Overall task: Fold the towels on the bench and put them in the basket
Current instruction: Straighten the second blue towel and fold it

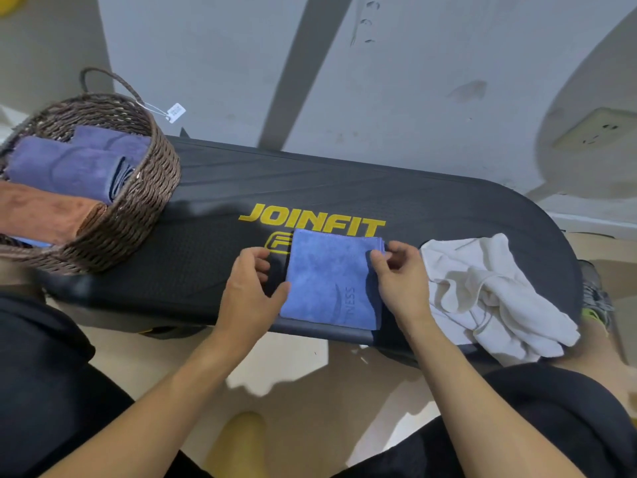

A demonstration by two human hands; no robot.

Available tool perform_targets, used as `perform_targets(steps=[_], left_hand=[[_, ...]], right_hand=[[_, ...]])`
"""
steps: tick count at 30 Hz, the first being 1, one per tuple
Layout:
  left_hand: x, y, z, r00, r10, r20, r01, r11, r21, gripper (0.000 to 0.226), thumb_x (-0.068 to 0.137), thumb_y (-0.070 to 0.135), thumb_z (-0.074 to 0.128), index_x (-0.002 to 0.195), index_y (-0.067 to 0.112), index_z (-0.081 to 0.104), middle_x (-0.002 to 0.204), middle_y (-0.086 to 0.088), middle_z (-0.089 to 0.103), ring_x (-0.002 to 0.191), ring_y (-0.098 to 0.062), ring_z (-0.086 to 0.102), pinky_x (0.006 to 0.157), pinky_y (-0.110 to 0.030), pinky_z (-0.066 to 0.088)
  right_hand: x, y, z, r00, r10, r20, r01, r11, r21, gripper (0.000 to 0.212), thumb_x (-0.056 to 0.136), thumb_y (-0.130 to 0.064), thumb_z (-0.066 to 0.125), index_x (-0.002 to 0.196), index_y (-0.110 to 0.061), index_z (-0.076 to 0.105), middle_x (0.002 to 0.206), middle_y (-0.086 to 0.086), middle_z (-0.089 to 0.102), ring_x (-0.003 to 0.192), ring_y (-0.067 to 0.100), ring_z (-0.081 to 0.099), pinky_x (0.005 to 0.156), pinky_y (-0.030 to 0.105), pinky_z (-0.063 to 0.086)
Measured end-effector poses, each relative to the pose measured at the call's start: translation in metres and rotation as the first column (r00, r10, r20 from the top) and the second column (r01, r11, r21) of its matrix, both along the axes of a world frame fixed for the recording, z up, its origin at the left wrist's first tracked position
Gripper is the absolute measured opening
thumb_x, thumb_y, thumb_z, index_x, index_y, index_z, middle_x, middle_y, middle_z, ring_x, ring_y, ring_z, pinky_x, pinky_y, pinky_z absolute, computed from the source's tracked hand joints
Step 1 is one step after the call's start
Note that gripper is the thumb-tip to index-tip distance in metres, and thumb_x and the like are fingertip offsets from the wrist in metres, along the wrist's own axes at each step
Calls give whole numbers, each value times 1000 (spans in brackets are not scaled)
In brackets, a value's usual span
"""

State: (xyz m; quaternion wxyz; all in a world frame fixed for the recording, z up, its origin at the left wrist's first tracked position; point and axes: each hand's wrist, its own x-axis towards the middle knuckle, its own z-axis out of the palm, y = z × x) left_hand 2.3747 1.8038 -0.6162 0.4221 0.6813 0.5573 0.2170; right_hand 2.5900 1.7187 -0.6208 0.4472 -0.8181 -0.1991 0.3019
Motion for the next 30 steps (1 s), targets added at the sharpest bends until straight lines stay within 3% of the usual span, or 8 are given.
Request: perform_targets(steps=[2, 4, 6, 9, 14, 18, 24, 30], left_hand=[[-1, -7, 2, 991, -134, -16, 134, 958, 253, 41, 78, 12, 74, 113, 23, 54, 106, 8, 54, 96, -3, 53, 80, -21, 46], [0, -16, 1, 946, -318, -63, 313, 842, 439, 36, 79, 12, 68, 114, 16, 58, 112, 5, 55, 105, -13, 53, 92, -27, 45], [1, -23, -4, 873, -471, -130, 471, 739, 481, 38, 81, 12, 66, 118, 11, 60, 117, 1, 56, 112, -19, 54, 97, -31, 44], [-2, -23, -12, 750, -633, -191, 655, 674, 340, 45, 83, 15, 73, 125, 6, 60, 124, -3, 55, 117, -20, 54, 97, -37, 47], [-5, -15, -11, 695, -668, -266, 718, 636, 283, 61, 76, 15, 82, 132, 9, 57, 130, -2, 52, 118, -19, 53, 97, -37, 48], [-6, -16, -11, 723, -637, -268, 691, 658, 301, 63, 79, 11, 81, 136, 5, 55, 133, -7, 54, 123, -23, 53, 100, -36, 48], [4, -11, -3, 822, -542, -174, 569, 767, 295, 29, 90, 8, 68, 119, 5, 66, 116, -5, 65, 111, -23, 59, 93, -29, 46], [2, -3, -1, 873, -448, -191, 476, 867, 144, 28, 95, 38, 60, 112, 16, 61, 98, 4, 65, 85, -9, 57, 70, -17, 39]], right_hand=[[0, -3, 10, 948, 38, 315, -52, 998, 35, 30, 86, -25, 71, 114, -21, 58, 105, -8, 59, 84, 2, 60, 75, 9, 44], [-4, -3, 20, 850, 199, 488, -263, 962, 67, 18, 81, -20, 73, 97, -24, 64, 94, -13, 57, 82, 6, 58, 75, 15, 43], [-12, -4, 25, 764, 462, 450, -522, 853, 9, 13, 80, -23, 76, 89, -27, 67, 87, -16, 60, 82, 2, 56, 76, 16, 43], [-22, -11, 22, 618, 750, 236, -729, 659, -185, 36, 77, -38, 82, 110, -27, 70, 103, -10, 58, 100, 10, 51, 87, 24, 43], [-23, -23, 22, 560, 800, 217, -727, 600, -335, 85, 60, -49, 90, 136, -35, 56, 119, -15, 43, 109, 15, 34, 97, 24, 35], [-21, -30, 21, 479, 827, 295, -721, 562, -405, 87, 65, -36, 87, 143, -31, 50, 132, -12, 43, 114, 17, 34, 102, 26, 36], [-14, -36, 17, 609, 719, 334, -664, 693, -281, 57, 70, -18, 81, 125, -23, 65, 125, -14, 57, 114, 3, 41, 94, 3, 28], [-3, -37, 20, 701, 667, 254, -655, 742, -143, 15, 85, -22, 68, 97, -32, 68, 94, -24, 66, 95, -2, 56, 76, 9, 39]])
